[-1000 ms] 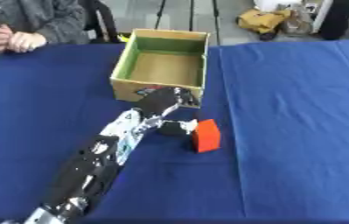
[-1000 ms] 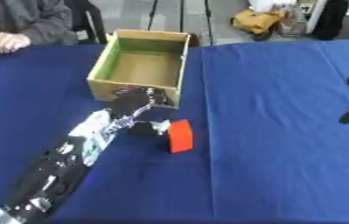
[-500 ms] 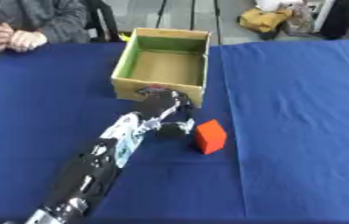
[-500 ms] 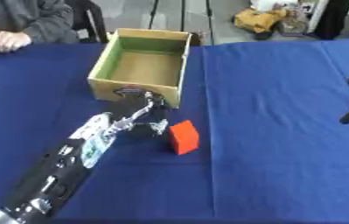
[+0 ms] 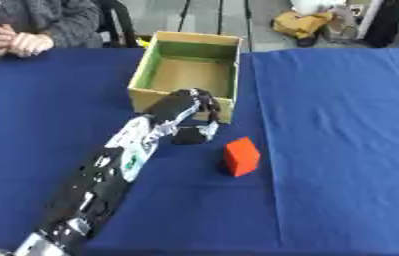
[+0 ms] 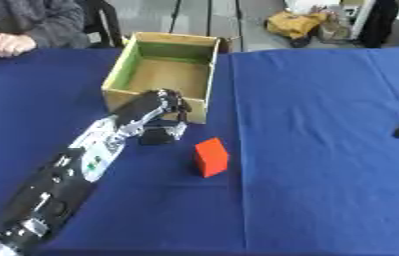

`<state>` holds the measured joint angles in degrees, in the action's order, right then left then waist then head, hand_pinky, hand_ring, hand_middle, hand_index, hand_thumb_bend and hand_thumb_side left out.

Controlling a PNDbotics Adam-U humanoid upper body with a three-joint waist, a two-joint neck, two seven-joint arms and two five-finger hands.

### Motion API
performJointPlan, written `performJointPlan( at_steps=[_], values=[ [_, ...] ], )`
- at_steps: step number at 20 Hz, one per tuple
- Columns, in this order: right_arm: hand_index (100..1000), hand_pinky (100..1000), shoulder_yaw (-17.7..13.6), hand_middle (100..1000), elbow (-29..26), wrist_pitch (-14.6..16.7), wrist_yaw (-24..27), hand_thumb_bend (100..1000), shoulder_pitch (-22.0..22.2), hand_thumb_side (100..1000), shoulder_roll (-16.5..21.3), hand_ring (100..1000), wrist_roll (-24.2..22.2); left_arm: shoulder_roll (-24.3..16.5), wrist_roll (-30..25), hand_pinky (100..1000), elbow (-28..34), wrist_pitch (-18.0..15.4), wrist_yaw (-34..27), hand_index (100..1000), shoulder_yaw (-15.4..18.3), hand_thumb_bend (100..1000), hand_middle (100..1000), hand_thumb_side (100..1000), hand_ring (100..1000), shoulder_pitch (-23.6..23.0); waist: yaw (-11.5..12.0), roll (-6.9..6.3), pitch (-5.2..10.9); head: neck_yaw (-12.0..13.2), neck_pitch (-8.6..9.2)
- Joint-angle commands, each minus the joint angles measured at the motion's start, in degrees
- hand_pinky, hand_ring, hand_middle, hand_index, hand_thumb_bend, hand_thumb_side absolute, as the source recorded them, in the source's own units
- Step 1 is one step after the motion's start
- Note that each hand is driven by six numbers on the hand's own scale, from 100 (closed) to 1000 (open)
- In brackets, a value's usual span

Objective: Pick up objects on the table and place them in the box.

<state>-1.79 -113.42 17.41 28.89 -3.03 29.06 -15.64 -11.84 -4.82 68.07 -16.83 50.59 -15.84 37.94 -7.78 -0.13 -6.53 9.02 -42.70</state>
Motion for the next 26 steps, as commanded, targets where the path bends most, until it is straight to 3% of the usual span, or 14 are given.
performJointPlan(
  at_steps=[1,10,20,24,26],
  values=[
    [484,531,-0.83,555,-1.17,0.30,0.45,100,-0.44,660,1.94,866,0.06,-1.37,-0.75,550,2.61,0.46,-1.66,736,-0.28,411,592,642,617,0.91,0.08,0.37,0.61,0.09,0.75],
    [498,553,-3.84,566,-1.17,1.57,0.81,100,0.63,655,2.86,865,1.75,-2.85,0.31,543,7.62,0.91,-4.84,728,-0.16,358,582,583,610,-0.04,-0.01,0.33,0.58,0.20,0.99],
    [512,552,-16.24,566,-1.17,5.52,3.25,100,7.35,629,5.76,843,10.43,-3.09,-0.88,545,10.24,0.76,-7.65,730,-1.46,347,587,598,615,0.70,-0.42,0.51,0.25,1.15,1.13],
    [513,552,-17.82,566,-1.17,5.13,2.23,100,8.63,632,5.44,843,14.19,-2.74,-2.17,553,10.15,-0.24,-8.53,735,-2.55,381,593,599,622,1.31,-0.58,0.37,0.24,1.20,1.03],
    [513,552,-17.76,566,-1.17,5.20,1.34,100,8.70,631,5.47,842,16.07,-2.41,-3.00,556,10.21,-1.03,-8.71,737,-3.31,440,595,596,623,1.80,-0.72,0.32,0.22,1.30,1.00]
  ],
)
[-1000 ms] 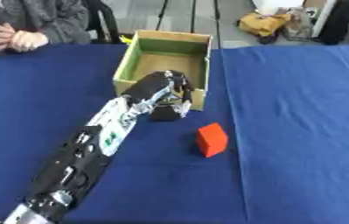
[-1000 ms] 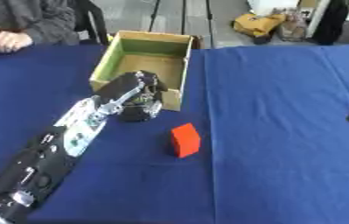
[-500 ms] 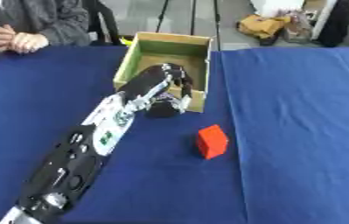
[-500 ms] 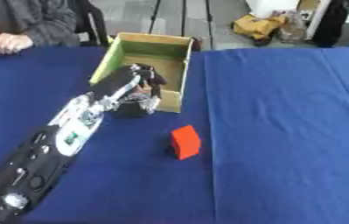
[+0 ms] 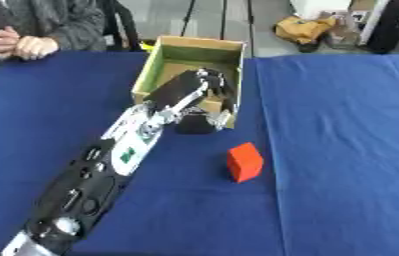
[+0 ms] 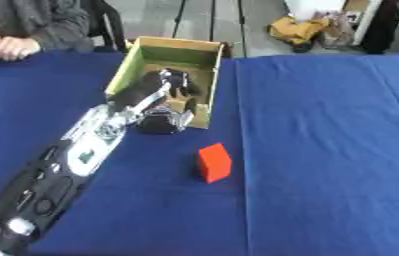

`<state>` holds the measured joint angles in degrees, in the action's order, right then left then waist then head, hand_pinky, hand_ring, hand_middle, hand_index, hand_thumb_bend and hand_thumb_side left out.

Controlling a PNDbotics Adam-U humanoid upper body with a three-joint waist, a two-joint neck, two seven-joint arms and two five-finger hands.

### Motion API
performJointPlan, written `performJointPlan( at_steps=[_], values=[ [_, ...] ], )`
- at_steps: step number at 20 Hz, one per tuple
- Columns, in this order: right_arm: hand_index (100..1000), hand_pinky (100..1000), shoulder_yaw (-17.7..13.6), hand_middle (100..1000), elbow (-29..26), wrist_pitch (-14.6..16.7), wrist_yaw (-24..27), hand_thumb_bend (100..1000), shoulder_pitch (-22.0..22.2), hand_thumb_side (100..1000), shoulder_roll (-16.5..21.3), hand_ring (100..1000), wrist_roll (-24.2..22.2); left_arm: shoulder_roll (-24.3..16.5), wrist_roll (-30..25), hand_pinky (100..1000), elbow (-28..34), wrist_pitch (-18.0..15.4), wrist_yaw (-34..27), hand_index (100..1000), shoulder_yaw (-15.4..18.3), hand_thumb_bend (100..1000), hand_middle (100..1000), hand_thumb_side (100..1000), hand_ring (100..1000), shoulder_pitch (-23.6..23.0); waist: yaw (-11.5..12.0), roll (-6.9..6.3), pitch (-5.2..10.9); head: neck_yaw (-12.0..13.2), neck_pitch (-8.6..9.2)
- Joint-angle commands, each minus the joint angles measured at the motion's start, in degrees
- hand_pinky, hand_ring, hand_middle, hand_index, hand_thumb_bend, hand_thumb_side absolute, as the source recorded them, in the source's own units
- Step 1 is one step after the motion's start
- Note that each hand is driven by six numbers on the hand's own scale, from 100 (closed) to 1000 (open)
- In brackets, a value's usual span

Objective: Pick up objects on the table and place them in the box.

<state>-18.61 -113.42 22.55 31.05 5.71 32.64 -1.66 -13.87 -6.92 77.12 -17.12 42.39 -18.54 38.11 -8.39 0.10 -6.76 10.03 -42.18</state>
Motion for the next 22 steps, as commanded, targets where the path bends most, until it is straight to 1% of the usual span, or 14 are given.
performJointPlan(
  at_steps=[1,5,6,7,9,11,12,13,17,19,20,22],
  values=[
    [513,552,-0.82,566,-1.17,0.15,-1.26,100,-0.06,631,1.91,842,2.80,-0.24,-1.40,560,1.22,-1.26,-0.45,739,-1.12,474,597,595,624,1.93,-0.22,0.07,0.41,0.37,0.47],
    [512,551,-0.23,565,-1.17,0.46,-2.63,100,-0.13,629,1.96,842,4.07,0.06,-4.05,567,1.09,-3.58,0.15,743,-3.35,588,600,632,625,2.43,-0.73,-0.01,0.21,0.65,0.44],
    [512,551,-0.13,565,-1.17,0.56,-2.83,100,-0.14,629,1.98,842,4.19,0.11,-4.73,567,0.92,-4.07,0.30,743,-3.76,592,600,635,625,2.38,-0.81,-0.03,0.16,0.64,0.42],
    [512,551,-0.03,565,-1.17,0.64,-3.03,100,-0.13,628,2.00,843,4.25,0.18,-5.33,567,0.68,-4.47,0.47,746,-4.14,607,601,664,625,2.27,-0.87,-0.05,0.10,0.62,0.41],
    [511,551,0.16,565,-1.17,0.75,-3.35,100,-0.17,629,1.98,843,4.27,0.50,-6.11,569,0.06,-5.15,1.02,745,-4.66,654,600,692,625,2.01,-0.97,-0.10,0.02,0.60,0.40],
    [510,551,0.31,565,-1.17,0.70,-3.54,100,-0.25,629,1.92,843,4.27,1.02,-6.38,569,-0.65,-5.60,1.95,745,-4.89,699,599,718,625,1.77,-1.07,-0.15,-0.04,0.55,0.46],
    [510,551,0.39,565,-1.17,0.69,-3.65,100,-0.28,629,1.89,844,4.22,1.28,-6.37,569,-1.03,-5.75,2.53,745,-4.95,704,599,721,625,1.68,-1.13,-0.17,-0.07,0.53,0.48],
    [510,551,0.45,565,-1.17,0.69,-3.74,100,-0.31,629,1.88,844,4.16,1.52,-6.35,568,-1.40,-5.84,3.14,743,-5.01,723,598,742,624,1.59,-1.19,-0.20,-0.12,0.53,0.52],
    [509,550,0.56,564,-1.17,0.75,-3.99,100,-0.35,629,1.84,844,4.12,2.36,-6.46,551,-3.18,-6.08,5.59,742,-5.35,719,595,776,619,0.97,-1.45,-0.30,-0.25,0.49,0.49],
    [508,550,0.64,564,-1.17,0.65,-4.13,100,-0.34,632,1.73,845,4.08,2.83,-6.65,533,-4.31,-6.11,6.36,743,-5.33,720,594,764,616,0.56,-1.53,-0.37,-0.26,0.49,0.46],
    [508,550,0.69,564,-1.17,0.57,-4.21,100,-0.34,632,1.65,845,4.05,3.05,-6.69,533,-4.86,-6.09,6.62,743,-5.27,707,594,793,616,0.40,-1.55,-0.41,-0.25,0.47,0.44],
    [507,550,0.80,564,-1.17,0.42,-4.40,100,-0.33,633,1.50,846,3.96,3.48,-6.64,525,-5.93,-5.86,7.23,746,-4.98,701,596,802,615,0.04,-1.59,-0.48,-0.23,0.42,0.41]
  ],
)
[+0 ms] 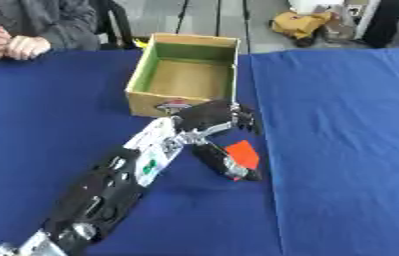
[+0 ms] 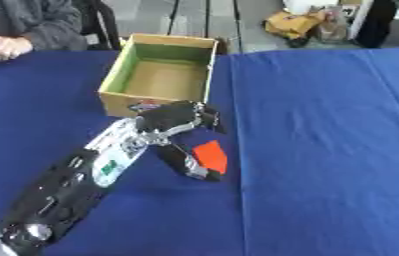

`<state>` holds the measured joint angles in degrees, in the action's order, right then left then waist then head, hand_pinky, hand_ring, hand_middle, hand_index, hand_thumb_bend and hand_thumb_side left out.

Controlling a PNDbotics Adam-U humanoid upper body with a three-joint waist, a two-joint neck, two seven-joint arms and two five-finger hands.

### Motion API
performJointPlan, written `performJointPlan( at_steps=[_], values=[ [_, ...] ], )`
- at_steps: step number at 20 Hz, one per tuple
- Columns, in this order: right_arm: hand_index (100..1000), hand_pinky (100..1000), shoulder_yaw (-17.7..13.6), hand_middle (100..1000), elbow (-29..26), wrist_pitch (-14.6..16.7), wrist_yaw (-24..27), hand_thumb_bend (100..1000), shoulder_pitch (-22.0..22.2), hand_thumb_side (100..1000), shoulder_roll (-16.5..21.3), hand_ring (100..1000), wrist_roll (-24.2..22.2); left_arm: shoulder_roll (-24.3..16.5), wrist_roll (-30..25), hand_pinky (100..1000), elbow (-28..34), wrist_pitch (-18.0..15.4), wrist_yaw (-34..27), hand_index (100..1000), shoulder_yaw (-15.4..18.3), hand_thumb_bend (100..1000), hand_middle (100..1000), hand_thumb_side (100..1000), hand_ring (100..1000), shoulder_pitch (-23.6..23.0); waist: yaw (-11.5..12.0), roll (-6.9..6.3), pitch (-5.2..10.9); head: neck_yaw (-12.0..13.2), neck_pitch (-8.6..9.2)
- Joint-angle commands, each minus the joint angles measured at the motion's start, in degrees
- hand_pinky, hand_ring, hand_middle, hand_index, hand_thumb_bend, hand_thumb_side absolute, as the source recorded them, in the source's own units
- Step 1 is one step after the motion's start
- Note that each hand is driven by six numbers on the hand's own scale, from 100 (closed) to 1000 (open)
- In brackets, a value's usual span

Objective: Pick up objects on the table and place them in the box.

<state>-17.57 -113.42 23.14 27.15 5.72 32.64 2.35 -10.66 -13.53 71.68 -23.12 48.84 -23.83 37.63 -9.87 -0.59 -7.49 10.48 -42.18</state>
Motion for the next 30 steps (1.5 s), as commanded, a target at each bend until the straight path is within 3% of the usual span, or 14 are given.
performJointPlan(
  at_steps=[1,12,18,24,27,29,30],
  values=[
    [507,550,-0.21,564,-1.17,-0.23,-0.58,100,-0.33,635,1.44,847,-0.06,0.45,0.07,518,-0.94,0.28,1.11,749,0.47,694,597,802,613,0.39,-0.13,0.18,0.50,-0.05,0.41],
    [504,549,0.08,563,-1.17,-1.01,-1.22,100,-0.36,641,0.68,850,-0.11,2.33,3.81,437,-6.28,7.39,4.48,760,2.59,611,605,808,598,-0.48,-0.36,-0.02,0.52,-0.29,0.42],
    [504,549,0.11,563,-1.17,-1.20,-1.38,100,-0.35,642,0.53,850,-0.09,2.56,3.47,379,-6.86,8.89,4.45,761,2.22,541,606,779,565,-0.69,-0.43,-0.08,0.54,-0.41,0.43],
    [503,548,0.09,562,-1.17,-1.35,-1.37,100,-0.35,644,0.45,850,-0.03,2.49,1.51,294,-6.86,9.33,4.20,759,2.07,373,604,638,521,-0.80,-0.41,-0.09,0.57,-0.47,0.43],
    [502,548,0.12,562,-1.17,-1.47,-1.41,100,-0.36,645,0.39,851,-0.05,2.34,-0.26,254,-6.86,9.15,4.29,756,1.79,287,602,525,488,-0.86,-0.38,-0.11,0.58,-0.49,0.39],
    [501,548,0.14,561,-1.17,-1.56,-1.47,100,-0.35,646,0.32,851,-0.08,2.22,-1.84,229,-6.81,8.93,4.53,751,1.63,198,599,423,471,-0.89,-0.32,-0.13,0.60,-0.53,0.35],
    [500,548,0.14,561,-1.17,-1.60,-1.49,100,-0.35,646,0.29,851,-0.08,2.16,-2.55,216,-6.78,8.91,4.65,747,1.61,111,595,340,463,-0.93,-0.30,-0.13,0.61,-0.54,0.35]
  ],
)
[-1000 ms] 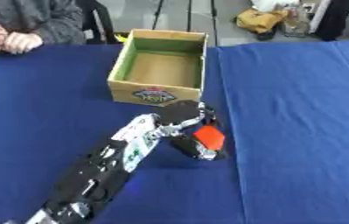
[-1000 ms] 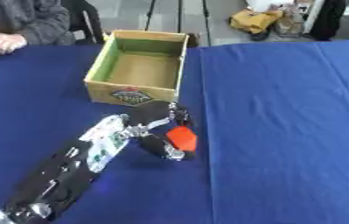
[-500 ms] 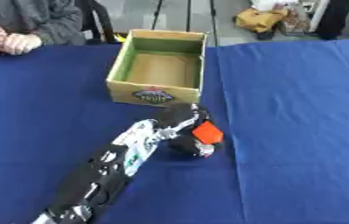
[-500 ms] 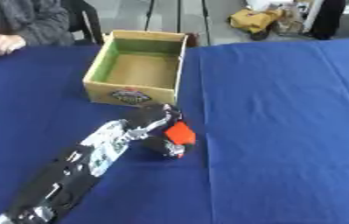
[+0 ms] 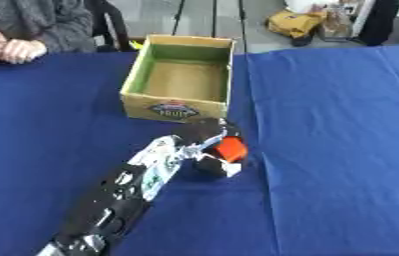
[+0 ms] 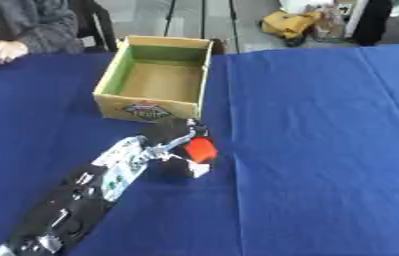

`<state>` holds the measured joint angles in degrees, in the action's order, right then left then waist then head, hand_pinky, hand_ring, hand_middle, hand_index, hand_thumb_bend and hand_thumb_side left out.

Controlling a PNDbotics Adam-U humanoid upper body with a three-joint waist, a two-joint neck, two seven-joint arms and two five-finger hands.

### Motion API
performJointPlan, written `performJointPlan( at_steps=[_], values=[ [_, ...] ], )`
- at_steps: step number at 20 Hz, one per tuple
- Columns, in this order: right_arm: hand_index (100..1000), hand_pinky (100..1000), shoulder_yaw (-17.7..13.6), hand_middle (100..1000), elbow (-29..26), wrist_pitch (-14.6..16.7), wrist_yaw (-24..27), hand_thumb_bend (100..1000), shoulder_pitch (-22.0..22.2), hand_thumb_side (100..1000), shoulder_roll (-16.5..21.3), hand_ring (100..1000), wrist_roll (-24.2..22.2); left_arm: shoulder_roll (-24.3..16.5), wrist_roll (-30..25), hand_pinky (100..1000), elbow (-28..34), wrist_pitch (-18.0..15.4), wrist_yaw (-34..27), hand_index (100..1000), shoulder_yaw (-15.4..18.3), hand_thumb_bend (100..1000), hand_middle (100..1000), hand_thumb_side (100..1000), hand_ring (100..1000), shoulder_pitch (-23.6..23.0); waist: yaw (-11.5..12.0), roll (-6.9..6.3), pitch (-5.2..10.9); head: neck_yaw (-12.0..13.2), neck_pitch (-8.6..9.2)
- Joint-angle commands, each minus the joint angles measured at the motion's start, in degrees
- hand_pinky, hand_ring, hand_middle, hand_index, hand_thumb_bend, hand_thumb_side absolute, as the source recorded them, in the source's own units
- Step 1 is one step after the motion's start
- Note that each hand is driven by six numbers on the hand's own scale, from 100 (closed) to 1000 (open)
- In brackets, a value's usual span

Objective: Pick up objects on the table and place them in the box.

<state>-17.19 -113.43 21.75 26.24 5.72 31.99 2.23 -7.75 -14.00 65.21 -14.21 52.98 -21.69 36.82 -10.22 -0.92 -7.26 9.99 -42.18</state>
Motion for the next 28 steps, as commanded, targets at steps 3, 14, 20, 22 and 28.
performJointPlan(
  at_steps=[3,14,20,22,28],
  values=[
    [498,548,-0.30,561,-1.17,-0.32,-0.61,100,-0.34,647,0.85,851,0.11,-0.97,-3.47,185,0.13,0.53,0.54,736,-0.41,100,583,189,444,-0.17,0.11,0.20,0.41,-0.13,0.33],
    [497,548,-0.45,561,-1.17,-0.61,-0.66,100,-0.12,648,0.66,850,0.31,-4.70,-2.20,100,8.28,1.72,-7.12,685,0.94,100,537,402,355,0.90,0.53,0.22,0.68,-0.61,0.46],
    [498,548,-0.51,561,-1.17,-0.75,-0.56,100,-0.04,649,0.66,849,0.37,-8.77,-3.98,100,14.65,3.92,-12.78,676,1.99,100,530,432,348,2.17,0.61,0.22,0.85,-0.71,0.87],
    [497,548,-0.47,561,-1.17,-0.80,-0.54,100,-0.06,649,0.66,849,0.30,-10.44,-4.26,100,16.60,4.88,-14.53,675,2.51,100,529,444,347,2.76,0.57,0.21,0.88,-0.59,1.09],
    [498,548,-0.26,561,-1.17,-0.87,-0.23,100,-0.33,648,0.65,849,0.02,-14.25,-1.73,100,17.75,8.17,-13.94,677,6.12,100,535,433,351,5.51,0.17,0.38,0.88,-0.27,1.99]
  ],
)
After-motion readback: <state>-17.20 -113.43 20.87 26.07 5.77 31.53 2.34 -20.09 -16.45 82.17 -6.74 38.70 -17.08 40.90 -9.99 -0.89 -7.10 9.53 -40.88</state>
